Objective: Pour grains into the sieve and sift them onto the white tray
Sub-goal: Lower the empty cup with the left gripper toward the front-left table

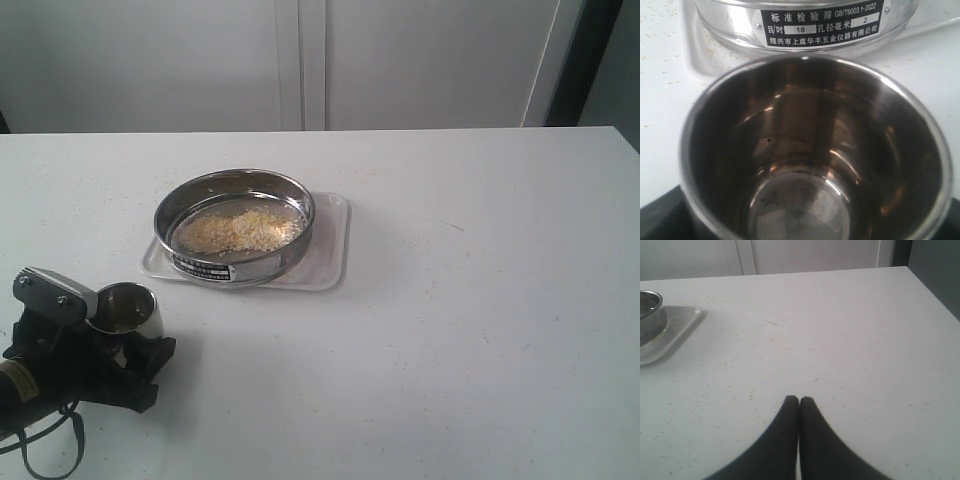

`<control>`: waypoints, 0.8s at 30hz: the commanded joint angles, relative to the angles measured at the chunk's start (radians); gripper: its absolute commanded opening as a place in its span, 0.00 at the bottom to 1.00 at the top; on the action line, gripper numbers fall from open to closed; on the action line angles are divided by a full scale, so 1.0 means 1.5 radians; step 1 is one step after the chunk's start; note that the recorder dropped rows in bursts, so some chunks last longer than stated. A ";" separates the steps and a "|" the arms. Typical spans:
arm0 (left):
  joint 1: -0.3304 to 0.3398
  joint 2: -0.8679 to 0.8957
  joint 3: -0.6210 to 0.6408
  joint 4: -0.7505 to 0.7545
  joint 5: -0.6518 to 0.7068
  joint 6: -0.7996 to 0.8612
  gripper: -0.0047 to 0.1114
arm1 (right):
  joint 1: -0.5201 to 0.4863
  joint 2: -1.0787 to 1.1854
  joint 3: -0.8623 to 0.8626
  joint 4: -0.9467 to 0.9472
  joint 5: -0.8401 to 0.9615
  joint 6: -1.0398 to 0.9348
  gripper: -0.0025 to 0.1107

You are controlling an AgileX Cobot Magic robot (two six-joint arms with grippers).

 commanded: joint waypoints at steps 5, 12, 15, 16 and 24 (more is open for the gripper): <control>-0.002 0.008 0.004 -0.008 0.043 0.008 0.40 | -0.001 -0.003 0.003 0.000 -0.010 -0.001 0.02; -0.002 0.008 0.004 -0.011 0.043 0.008 0.80 | -0.001 -0.003 0.003 0.000 -0.010 -0.001 0.02; -0.002 0.008 0.004 -0.012 0.043 0.012 0.82 | -0.001 -0.003 0.003 0.000 -0.010 -0.001 0.02; -0.002 0.006 0.004 -0.012 0.043 0.012 0.82 | -0.001 -0.003 0.003 0.000 -0.010 -0.001 0.02; -0.002 -0.019 0.005 -0.006 0.043 0.012 0.82 | -0.001 -0.003 0.003 0.000 -0.010 -0.001 0.02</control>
